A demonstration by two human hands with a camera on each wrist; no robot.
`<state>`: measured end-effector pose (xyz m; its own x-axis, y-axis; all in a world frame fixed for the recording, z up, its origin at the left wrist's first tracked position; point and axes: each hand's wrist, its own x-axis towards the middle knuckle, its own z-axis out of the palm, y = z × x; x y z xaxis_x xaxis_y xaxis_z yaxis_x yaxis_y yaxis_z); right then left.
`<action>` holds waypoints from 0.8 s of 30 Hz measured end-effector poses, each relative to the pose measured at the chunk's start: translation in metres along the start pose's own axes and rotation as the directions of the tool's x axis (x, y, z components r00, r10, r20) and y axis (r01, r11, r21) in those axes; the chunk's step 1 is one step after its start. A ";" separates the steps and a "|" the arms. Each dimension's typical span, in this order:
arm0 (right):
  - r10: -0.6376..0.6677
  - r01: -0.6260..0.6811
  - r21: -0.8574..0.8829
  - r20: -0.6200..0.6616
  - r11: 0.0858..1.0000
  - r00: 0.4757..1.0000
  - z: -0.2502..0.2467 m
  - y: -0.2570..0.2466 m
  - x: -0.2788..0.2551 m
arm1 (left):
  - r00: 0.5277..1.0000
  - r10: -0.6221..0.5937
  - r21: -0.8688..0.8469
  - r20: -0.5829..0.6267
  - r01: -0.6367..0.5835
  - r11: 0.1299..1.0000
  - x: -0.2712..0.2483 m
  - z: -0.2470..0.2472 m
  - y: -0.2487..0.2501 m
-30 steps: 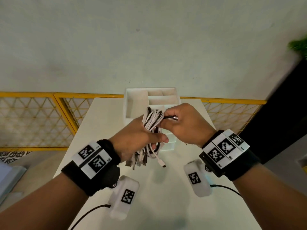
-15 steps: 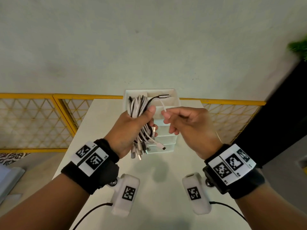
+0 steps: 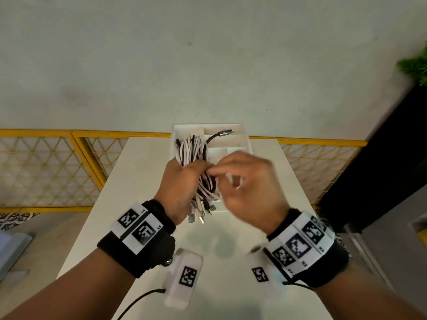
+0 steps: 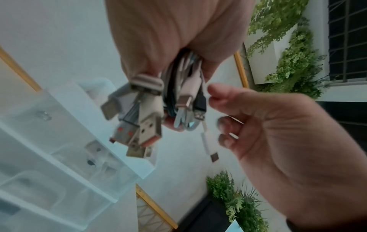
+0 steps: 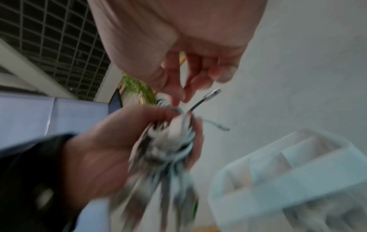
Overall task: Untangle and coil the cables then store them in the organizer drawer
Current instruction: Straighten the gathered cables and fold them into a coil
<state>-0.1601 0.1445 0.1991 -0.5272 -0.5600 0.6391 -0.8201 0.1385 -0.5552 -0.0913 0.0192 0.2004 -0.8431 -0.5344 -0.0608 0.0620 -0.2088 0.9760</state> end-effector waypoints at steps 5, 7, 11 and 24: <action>0.077 -0.016 -0.394 0.139 0.919 0.987 -0.035 0.008 0.040 | 0.993 -0.029 0.080 0.115 0.020 0.997 -0.003 -0.005 0.004; 0.175 0.010 -0.491 0.329 0.871 0.928 -0.034 0.016 0.047 | 0.989 -0.027 0.077 0.146 0.016 0.997 -0.006 -0.005 0.003; 0.276 -0.123 -0.337 0.456 0.933 0.846 -0.034 0.023 0.044 | 0.986 -0.027 0.045 0.165 0.019 0.999 -0.007 -0.007 0.006; 0.472 -0.656 0.556 0.457 0.510 0.754 -0.024 -0.004 0.038 | 0.979 0.052 0.092 0.197 -0.071 0.993 -0.002 -0.001 0.005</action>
<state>-0.1824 0.1428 0.2384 -0.6831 -0.7300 -0.0230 0.0509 -0.0162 -0.9986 -0.0883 0.0183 0.2056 -0.9274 -0.3726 0.0324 0.0727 -0.0944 0.9929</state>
